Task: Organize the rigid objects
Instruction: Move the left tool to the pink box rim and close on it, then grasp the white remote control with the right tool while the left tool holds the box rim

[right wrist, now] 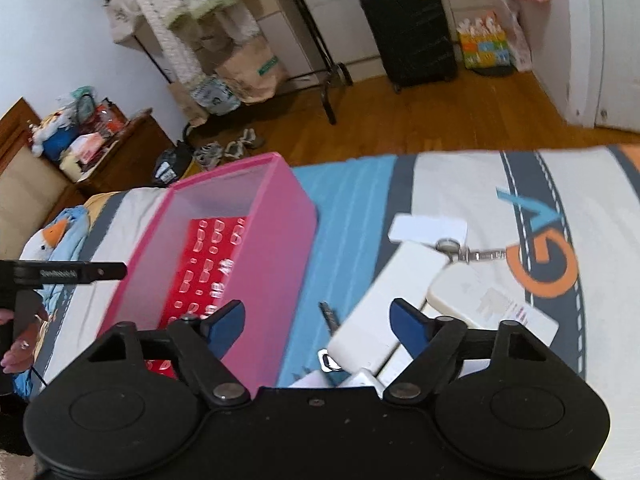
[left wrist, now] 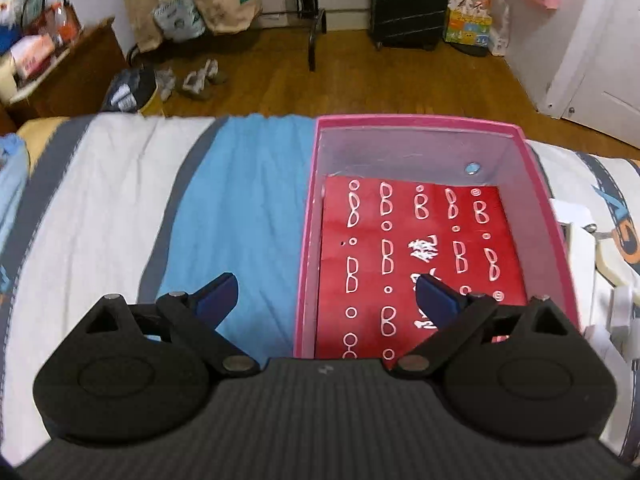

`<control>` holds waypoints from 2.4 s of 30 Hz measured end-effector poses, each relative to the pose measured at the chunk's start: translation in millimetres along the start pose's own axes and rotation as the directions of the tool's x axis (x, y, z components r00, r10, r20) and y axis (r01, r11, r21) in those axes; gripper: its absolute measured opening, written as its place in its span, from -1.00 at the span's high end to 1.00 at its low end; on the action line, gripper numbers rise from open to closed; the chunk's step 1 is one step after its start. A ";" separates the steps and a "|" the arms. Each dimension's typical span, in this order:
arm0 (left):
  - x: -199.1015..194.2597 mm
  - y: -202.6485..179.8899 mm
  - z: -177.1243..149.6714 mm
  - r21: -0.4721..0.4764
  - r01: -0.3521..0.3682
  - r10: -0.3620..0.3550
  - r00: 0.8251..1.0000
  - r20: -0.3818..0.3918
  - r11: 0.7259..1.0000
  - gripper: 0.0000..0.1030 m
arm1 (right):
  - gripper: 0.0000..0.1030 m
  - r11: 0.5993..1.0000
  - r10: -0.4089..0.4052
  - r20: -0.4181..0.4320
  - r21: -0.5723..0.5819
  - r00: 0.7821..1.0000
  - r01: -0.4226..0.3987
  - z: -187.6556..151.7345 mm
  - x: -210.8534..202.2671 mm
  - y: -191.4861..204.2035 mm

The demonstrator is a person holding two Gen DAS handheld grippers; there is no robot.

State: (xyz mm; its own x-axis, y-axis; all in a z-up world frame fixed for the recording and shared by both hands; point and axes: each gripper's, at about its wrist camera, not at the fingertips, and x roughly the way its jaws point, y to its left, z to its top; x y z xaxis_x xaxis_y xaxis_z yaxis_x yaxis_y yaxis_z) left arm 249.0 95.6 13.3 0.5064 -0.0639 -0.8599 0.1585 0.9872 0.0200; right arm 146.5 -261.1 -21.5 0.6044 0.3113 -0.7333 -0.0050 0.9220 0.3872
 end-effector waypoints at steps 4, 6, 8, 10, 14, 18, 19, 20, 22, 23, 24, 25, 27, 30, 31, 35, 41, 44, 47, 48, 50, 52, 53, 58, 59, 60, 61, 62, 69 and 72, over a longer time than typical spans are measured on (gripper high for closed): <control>22.7 5.9 -8.3 0.013 0.010 -0.010 1.000 -0.024 1.000 -0.64 | -0.36 0.999 -0.012 -0.019 0.032 1.000 0.013 -2.3 20.9 -14.0; 37.2 10.5 -11.2 0.001 0.022 -0.022 0.998 -0.052 1.000 -0.12 | -0.31 0.999 -0.004 -0.024 0.054 1.000 0.005 -1.8 29.1 -19.5; 53.0 15.4 -13.2 -0.018 0.022 -0.024 0.996 -0.090 1.000 0.22 | -0.28 0.997 0.008 -0.037 0.076 0.999 -0.005 -2.9 34.2 -23.3; 67.1 20.3 -14.0 -0.032 0.014 -0.017 0.994 -0.107 0.999 0.63 | -0.28 0.996 0.023 -0.049 0.091 0.999 -0.018 -5.4 38.0 -26.8; 72.0 26.5 -15.1 -0.070 0.056 -0.062 0.995 -0.083 0.996 0.92 | -0.28 0.993 0.020 -0.063 0.114 0.998 -0.012 -3.9 46.1 -35.9; 68.6 21.9 -19.2 -0.031 0.046 -0.048 0.998 -0.044 0.998 0.92 | -0.12 0.991 0.009 -0.070 0.135 0.998 0.000 -2.7 51.3 -44.2; 69.2 20.9 -19.5 -0.021 0.040 -0.040 0.999 -0.037 0.999 0.91 | -0.06 0.990 0.007 -0.072 0.139 0.997 0.003 -2.4 52.7 -45.6; 67.9 18.9 -20.2 -0.014 0.034 -0.035 0.999 -0.030 0.999 0.90 | 0.11 0.990 0.006 -0.075 0.142 0.997 0.005 -3.0 53.8 -46.8; 67.2 16.4 -21.3 -0.005 0.028 -0.028 0.999 -0.017 1.000 0.90 | 0.23 0.988 0.005 -0.084 0.151 0.996 0.007 -5.5 55.2 -49.6; 66.9 15.9 -21.4 -0.005 0.031 -0.031 0.999 -0.010 1.000 0.92 | 0.23 0.987 0.005 -0.086 0.158 0.996 0.009 -6.4 55.4 -50.5; 65.6 16.8 -21.5 -0.014 0.044 -0.044 0.999 -0.008 0.999 0.93 | 0.25 0.986 0.007 -0.090 0.164 0.996 0.007 -7.3 55.7 -51.9; 66.5 22.1 -20.0 -0.040 0.065 -0.066 0.998 -0.012 0.997 0.95 | 0.26 0.986 0.009 -0.092 0.167 0.996 0.006 -7.7 55.8 -53.0; 67.1 37.2 -18.0 -0.138 0.123 -0.127 0.992 -0.024 0.983 0.93 | 0.26 0.985 0.005 -0.095 0.172 0.995 0.012 -7.8 56.2 -53.5; 67.6 38.6 -19.4 -0.127 0.113 -0.115 0.993 -0.014 0.985 0.93 | 0.23 0.983 -0.009 -0.102 0.182 0.995 0.027 -6.6 59.1 -55.8; 68.1 37.3 -20.2 -0.121 0.107 -0.109 0.994 -0.012 0.987 0.94 | 0.22 0.982 -0.014 -0.107 0.188 0.994 0.034 -6.8 60.9 -57.2; 64.9 33.5 -19.9 -0.118 0.110 -0.111 0.994 0.000 0.987 0.93 | 0.21 0.982 -0.028 -0.109 0.184 0.994 0.047 -5.0 70.8 -60.6; 60.9 32.8 -23.3 -0.108 0.149 -0.149 0.989 0.014 0.983 0.91 | 0.19 0.995 -0.058 -0.117 0.078 0.991 0.067 0.9 90.9 -49.0; 61.4 32.8 -21.8 -0.108 0.158 -0.157 0.987 0.016 0.982 0.91 | 0.08 0.995 -0.074 -0.097 0.060 0.992 0.080 0.2 92.2 -43.5; 61.0 32.7 -22.2 -0.107 0.161 -0.160 0.987 0.017 0.981 0.90 | -0.07 0.995 -0.086 -0.080 0.034 0.993 0.089 1.7 95.3 -41.2; 61.1 32.5 -22.5 -0.108 0.161 -0.160 0.987 0.017 0.981 0.90 | -0.16 0.995 -0.095 -0.069 0.018 0.993 0.097 2.5 97.4 -39.8; 61.8 31.2 -23.3 -0.102 0.156 -0.155 0.988 0.015 0.982 0.90 | -0.21 0.996 -0.078 -0.063 0.030 0.995 0.080 2.4 103.3 -41.8; 63.0 30.9 -23.3 -0.095 0.151 -0.151 0.988 0.012 0.984 0.91 | -0.20 0.995 -0.075 -0.048 0.058 0.996 0.078 0.0 104.2 -42.6; 63.3 31.1 -23.1 -0.094 0.151 -0.151 0.988 0.012 0.984 0.91 | -0.16 0.995 -0.082 -0.047 0.053 0.996 0.084 -0.1 104.1 -42.1; 65.2 33.6 -23.2 -0.124 0.169 -0.170 0.985 0.005 0.978 0.89 | 0.87 0.991 -0.081 -0.040 0.108 0.996 0.085 1.1 87.6 -47.6; 65.2 35.2 -23.2 -0.141 0.179 -0.180 0.984 0.001 0.974 0.88 | 0.94 0.990 -0.059 -0.051 0.129 0.997 0.065 -2.4 81.5 -51.4; 65.8 37.0 -22.7 -0.151 0.184 -0.186 0.983 -0.003 0.971 0.88 | 0.94 0.985 -0.016 -0.071 0.172 0.997 0.028 -4.2 74.2 -55.6; 66.1 38.2 -23.1 -0.155 0.186 -0.189 0.982 -0.004 0.970 0.87 | 0.94 0.978 0.038 -0.077 0.208 0.996 -0.021 -6.6 68.4 -58.5; 66.5 37.7 -23.2 -0.155 0.186 -0.189 0.982 -0.005 0.970 0.87 | 0.94 0.967 0.104 -0.076 0.239 0.992 -0.083 -8.9 63.2 -61.0; 67.8 39.5 -23.0 -0.140 0.146 -0.150 0.989 -0.014 0.979 0.90 | 0.32 0.953 0.070 -0.094 0.299 0.993 -0.039 -8.6 76.7 -66.9; 63.6 29.9 -20.1 -0.104 0.049 -0.049 0.999 0.005 0.993 0.89 | 0.17 0.967 0.002 -0.109 0.252 0.994 0.026 -4.7 88.9 -56.4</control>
State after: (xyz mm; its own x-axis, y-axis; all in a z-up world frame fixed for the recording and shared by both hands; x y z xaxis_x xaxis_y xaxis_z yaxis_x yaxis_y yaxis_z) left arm 268.9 123.9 -51.0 0.5022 -0.1129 -0.8573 0.0942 0.9927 -0.0755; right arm 196.8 -284.4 -111.1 0.5142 0.3361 -0.7890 0.2118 0.8417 0.4966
